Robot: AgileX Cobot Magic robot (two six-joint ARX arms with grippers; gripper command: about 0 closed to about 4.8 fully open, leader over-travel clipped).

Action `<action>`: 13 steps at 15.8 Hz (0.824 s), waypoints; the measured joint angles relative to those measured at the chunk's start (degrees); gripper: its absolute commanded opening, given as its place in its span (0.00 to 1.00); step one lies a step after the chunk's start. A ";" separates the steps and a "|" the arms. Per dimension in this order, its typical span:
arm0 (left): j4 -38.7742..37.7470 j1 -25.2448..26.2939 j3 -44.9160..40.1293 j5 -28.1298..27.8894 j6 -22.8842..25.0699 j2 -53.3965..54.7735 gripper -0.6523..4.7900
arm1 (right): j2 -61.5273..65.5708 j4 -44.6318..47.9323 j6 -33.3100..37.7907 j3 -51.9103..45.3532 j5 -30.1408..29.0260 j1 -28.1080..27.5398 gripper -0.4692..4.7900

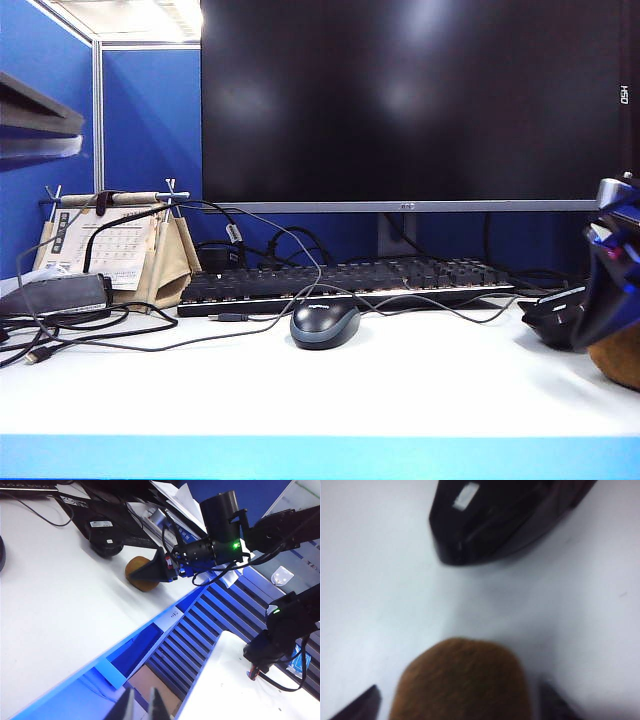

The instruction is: Pick up the kiwi and place it near the upside-down mouse.

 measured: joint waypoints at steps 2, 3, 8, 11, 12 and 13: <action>0.00 0.00 0.02 0.02 0.00 0.00 0.22 | 0.04 1.14 0.04 -0.07 0.26 0.00 0.93; 0.00 0.00 0.00 0.02 -0.02 0.00 0.22 | 0.07 1.20 0.04 -0.11 0.37 0.02 0.94; -0.04 0.02 0.07 -0.13 0.15 0.00 0.22 | -4.85 -2.29 -0.28 6.19 0.39 0.07 0.92; -5.20 0.02 5.66 -8.37 5.88 0.04 0.22 | -17.22 -2.56 -1.95 10.27 0.66 0.07 0.43; -9.51 0.00 9.07 -12.33 10.73 0.04 0.22 | -22.01 -1.03 -1.99 10.34 0.87 0.07 0.38; -12.07 0.00 11.63 -17.59 13.99 -0.02 0.22 | -25.66 -0.15 -2.14 10.36 2.27 0.07 0.36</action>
